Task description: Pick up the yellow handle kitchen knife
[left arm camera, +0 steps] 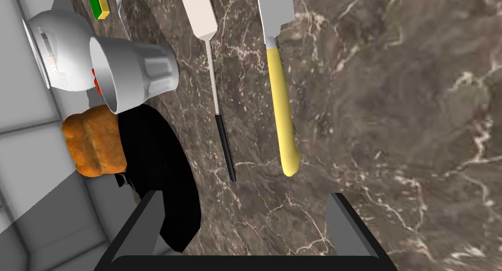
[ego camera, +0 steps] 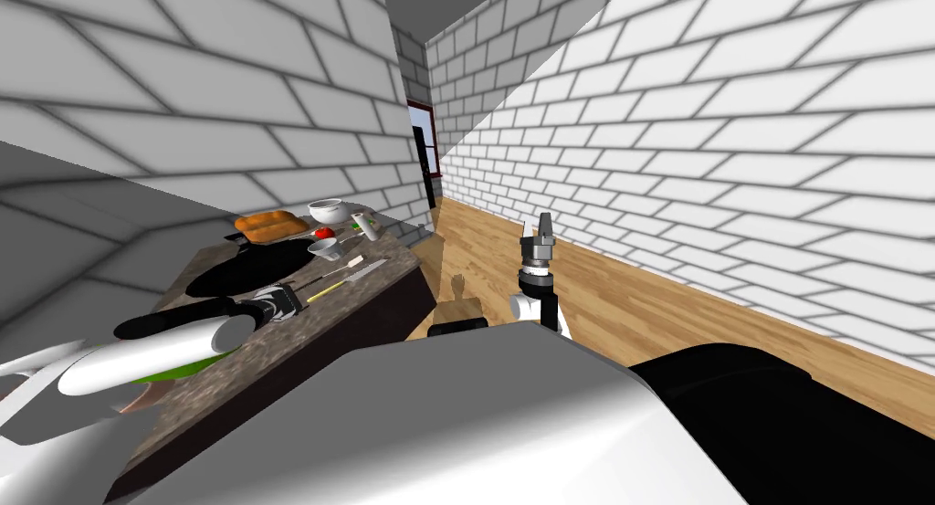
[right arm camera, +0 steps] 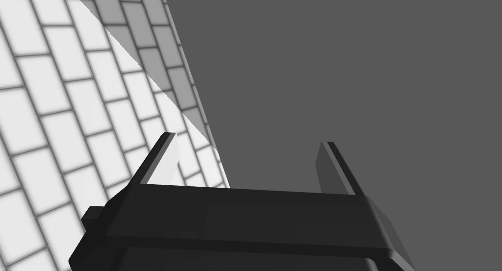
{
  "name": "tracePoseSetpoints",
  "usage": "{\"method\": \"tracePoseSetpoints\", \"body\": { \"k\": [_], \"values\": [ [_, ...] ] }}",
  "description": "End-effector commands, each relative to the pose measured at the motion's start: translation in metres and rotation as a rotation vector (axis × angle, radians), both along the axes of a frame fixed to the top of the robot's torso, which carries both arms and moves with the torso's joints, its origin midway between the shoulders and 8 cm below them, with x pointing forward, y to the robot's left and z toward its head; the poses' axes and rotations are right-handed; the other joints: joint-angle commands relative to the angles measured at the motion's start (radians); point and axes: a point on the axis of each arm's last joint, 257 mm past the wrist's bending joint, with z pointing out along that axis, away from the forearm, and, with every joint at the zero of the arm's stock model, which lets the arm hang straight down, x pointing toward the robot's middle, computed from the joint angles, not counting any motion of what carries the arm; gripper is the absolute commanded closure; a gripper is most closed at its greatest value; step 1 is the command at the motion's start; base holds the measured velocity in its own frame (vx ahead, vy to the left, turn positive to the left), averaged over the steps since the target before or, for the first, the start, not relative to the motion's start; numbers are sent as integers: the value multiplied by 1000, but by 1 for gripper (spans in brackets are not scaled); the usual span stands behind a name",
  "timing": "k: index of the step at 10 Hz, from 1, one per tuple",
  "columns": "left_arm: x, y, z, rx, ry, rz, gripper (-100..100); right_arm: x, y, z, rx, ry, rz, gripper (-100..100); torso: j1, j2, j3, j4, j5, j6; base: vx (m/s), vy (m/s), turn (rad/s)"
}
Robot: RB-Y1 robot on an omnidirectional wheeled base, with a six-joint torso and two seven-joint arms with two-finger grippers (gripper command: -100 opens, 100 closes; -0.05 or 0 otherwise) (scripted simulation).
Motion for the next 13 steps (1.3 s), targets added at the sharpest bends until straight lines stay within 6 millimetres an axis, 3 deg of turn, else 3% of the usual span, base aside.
{"method": "tracePoseSetpoints", "body": {
  "k": [1, 7, 13],
  "values": [
    [-8, 1, -4, -14, 26, 13, -100, 0, 0, 0, 0, 0, 0, 0, 0, 0, 0, 0, 0, 0, 19, 10, 24],
    [-46, 12, -29, -170, 138, 137, -100, 0, 0, 0, 0, 0, 0, 0, 0, 0, 0, 0, 0, 0, 40, 11, -120],
    [-85, 7, -51, -295, 265, 230, -100, 0, 0, 0, 0, 0, 0, 0, 1, -2, -1, 0, 0, 0, 53, 19, -83]
  ]
}}
